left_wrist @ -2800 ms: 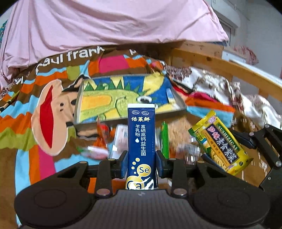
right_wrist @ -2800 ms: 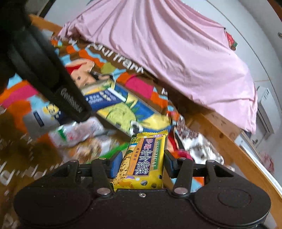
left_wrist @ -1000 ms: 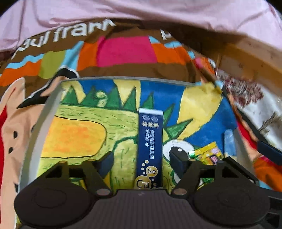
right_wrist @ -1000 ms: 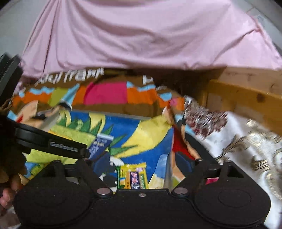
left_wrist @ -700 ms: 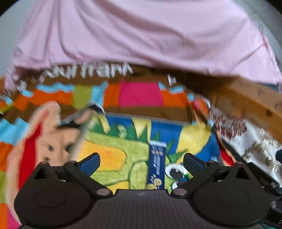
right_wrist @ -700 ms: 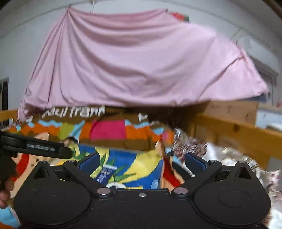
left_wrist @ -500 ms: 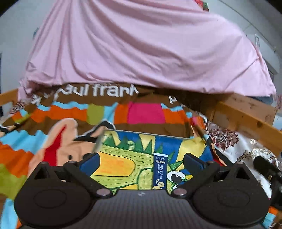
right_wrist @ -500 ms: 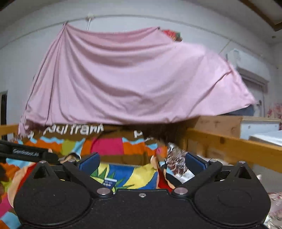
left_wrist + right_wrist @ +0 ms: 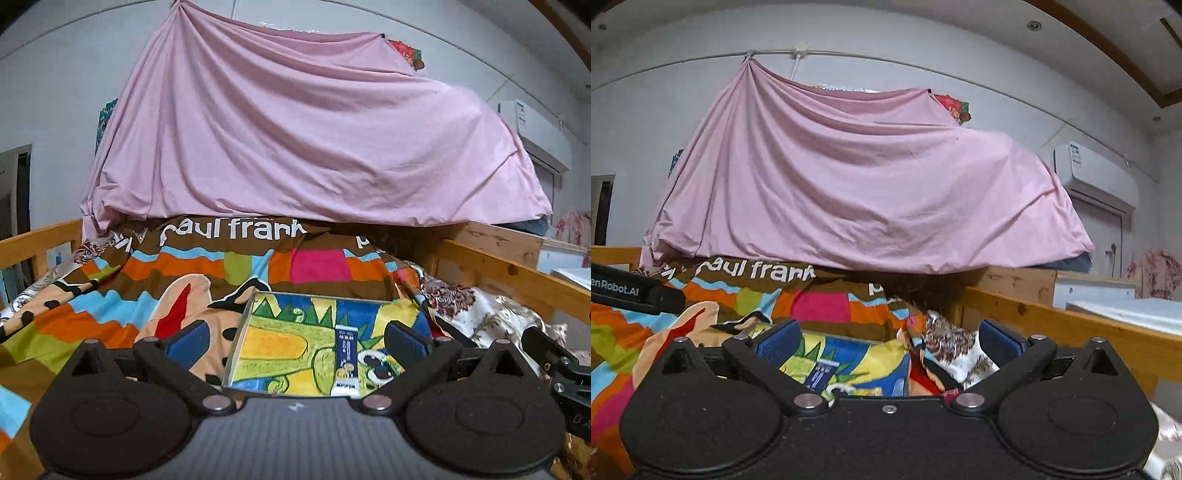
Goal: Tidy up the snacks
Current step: 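Open both tools over the tin box and lift them away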
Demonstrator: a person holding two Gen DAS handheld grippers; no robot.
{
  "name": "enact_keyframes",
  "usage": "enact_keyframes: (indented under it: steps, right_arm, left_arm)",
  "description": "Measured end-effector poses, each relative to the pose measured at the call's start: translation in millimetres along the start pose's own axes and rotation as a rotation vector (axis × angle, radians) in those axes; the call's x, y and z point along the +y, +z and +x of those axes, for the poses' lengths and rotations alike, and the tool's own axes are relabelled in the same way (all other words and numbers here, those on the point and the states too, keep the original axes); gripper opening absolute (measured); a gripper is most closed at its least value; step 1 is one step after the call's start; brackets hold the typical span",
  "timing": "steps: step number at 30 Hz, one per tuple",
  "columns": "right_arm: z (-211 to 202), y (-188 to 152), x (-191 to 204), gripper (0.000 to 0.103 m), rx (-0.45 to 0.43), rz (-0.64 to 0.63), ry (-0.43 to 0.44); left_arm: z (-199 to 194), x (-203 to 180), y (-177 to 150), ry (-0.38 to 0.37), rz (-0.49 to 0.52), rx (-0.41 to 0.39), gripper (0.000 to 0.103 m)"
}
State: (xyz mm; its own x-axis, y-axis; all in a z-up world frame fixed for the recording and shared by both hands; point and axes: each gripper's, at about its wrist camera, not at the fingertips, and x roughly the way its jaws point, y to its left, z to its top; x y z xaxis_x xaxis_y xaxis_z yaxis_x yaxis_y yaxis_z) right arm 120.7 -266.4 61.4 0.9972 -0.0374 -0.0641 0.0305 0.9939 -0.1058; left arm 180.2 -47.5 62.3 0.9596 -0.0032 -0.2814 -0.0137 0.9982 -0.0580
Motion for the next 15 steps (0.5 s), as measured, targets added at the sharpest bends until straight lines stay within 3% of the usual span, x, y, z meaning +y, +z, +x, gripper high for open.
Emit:
enact_keyframes:
  steps: [15]
  right_arm:
    - [-59.4, -28.1, 42.0, 0.103, 0.074, -0.107, -0.058]
  left_arm:
    - [-55.3, 38.4, -43.5, -0.011, 0.013, 0.049, 0.103]
